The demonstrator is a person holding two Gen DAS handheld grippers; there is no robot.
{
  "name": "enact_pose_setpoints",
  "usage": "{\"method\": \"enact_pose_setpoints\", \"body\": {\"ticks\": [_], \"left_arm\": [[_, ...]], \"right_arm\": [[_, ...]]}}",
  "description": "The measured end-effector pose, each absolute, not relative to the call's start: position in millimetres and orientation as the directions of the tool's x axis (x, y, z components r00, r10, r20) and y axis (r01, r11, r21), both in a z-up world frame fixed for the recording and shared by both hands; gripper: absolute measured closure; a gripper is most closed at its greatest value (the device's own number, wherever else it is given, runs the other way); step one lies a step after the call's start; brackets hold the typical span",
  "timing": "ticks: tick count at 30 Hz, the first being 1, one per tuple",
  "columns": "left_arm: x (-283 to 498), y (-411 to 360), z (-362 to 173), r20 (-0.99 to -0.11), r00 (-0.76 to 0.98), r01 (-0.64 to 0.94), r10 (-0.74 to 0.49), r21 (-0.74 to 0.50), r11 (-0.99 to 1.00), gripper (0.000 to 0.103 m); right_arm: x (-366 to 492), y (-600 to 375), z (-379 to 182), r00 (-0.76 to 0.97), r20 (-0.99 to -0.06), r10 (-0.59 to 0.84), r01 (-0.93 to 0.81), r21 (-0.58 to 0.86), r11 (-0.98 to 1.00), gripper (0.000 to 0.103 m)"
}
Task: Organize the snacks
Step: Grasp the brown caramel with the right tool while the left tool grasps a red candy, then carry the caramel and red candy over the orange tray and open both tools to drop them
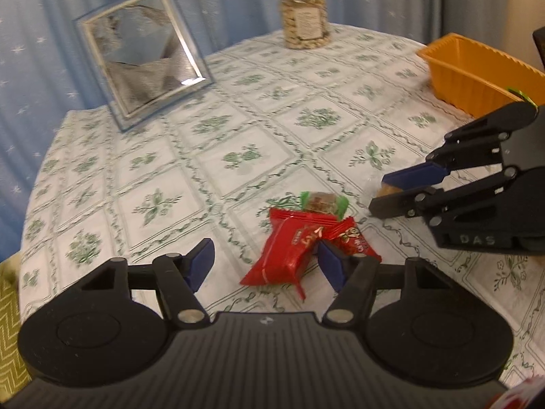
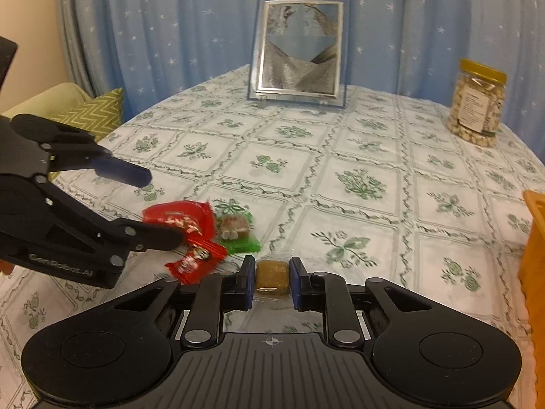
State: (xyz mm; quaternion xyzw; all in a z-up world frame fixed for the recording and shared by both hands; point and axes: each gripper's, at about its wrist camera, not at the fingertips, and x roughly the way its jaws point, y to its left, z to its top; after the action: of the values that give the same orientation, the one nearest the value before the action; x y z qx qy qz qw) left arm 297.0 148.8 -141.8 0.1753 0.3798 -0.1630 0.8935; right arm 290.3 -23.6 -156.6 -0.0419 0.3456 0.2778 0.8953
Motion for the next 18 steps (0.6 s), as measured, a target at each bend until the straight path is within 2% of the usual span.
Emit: {"method": "enact_pose_setpoints", "body": {"ticks": [2, 4, 6, 12, 18], "left_arm": [[303, 147, -144, -0.757, 0.632, 0.443, -0.167, 0.177, 0.879, 0.046], [306, 146, -145, -0.770, 0.615, 0.451, -0.170, 0.167, 0.877, 0.067], [306, 146, -145, -0.779, 0.605, 0.447, -0.166, 0.160, 0.880, 0.076], [286, 156, -131, -0.766, 0.637, 0.278, -0.090, 0.119, 0.953, 0.078], [239, 140, -92, -0.725, 0.687, 0.156, -0.049, 0.081, 0.984, 0.078]], "right_arm": [[288, -30, -153, 0.613, -0.645, 0.455, -0.508, 0.119, 0.853, 0.082], [286, -36, -148, 0.625, -0.643, 0.442, -0.487, 0.122, 0.865, 0.082], [282, -42, -142, 0.637, -0.640, 0.430, -0.462, 0.130, 0.877, 0.082], [259, -53, -120, 0.664, -0.627, 0.408, -0.420, 0.138, 0.897, 0.082], [224, -71, -97, 0.672, -0.630, 0.389, -0.387, 0.149, 0.910, 0.082]]}}
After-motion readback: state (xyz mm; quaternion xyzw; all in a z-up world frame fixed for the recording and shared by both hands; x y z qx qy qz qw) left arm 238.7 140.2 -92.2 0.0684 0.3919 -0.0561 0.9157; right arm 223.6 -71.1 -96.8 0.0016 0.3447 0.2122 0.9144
